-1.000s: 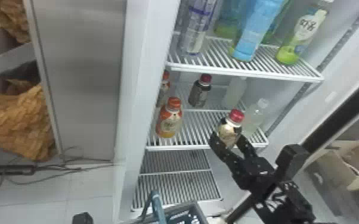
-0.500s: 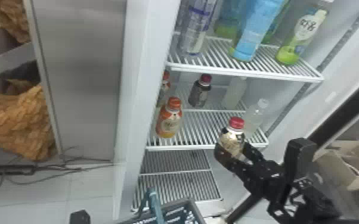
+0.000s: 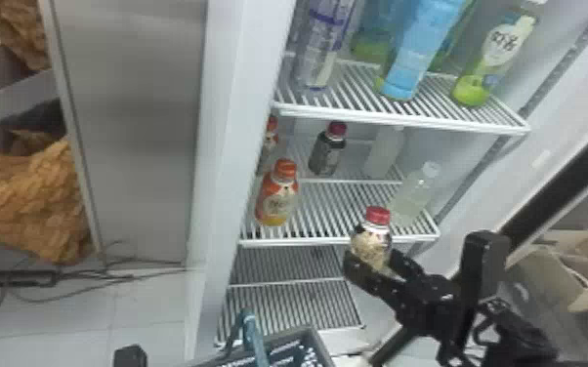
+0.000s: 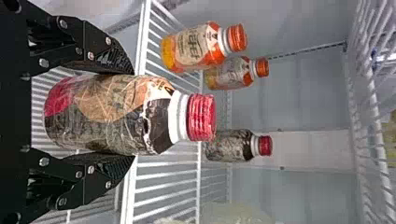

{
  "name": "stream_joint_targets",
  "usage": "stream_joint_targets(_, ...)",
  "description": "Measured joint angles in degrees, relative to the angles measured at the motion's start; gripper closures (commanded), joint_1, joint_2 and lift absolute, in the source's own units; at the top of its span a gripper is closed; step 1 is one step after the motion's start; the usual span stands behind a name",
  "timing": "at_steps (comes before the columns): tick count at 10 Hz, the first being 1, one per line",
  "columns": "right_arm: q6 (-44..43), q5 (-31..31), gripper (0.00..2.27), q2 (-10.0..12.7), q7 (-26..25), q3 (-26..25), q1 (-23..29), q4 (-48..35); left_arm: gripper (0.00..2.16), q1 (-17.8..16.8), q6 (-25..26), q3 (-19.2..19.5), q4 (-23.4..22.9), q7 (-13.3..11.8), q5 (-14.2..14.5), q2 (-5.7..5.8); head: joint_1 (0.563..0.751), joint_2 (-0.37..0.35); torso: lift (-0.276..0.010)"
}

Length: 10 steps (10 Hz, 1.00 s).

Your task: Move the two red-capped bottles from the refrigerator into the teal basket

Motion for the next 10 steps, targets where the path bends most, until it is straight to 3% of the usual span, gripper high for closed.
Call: stream_joint_targets(10, 21.6, -3.2, 0.58, -2.1, 4.1, 3.4, -2.8, -2.5, 1.09, -0.4, -0.1, 0.2, 0.1, 0.3, -0.7, -0.09, 0.695, -0.35, -0.228)
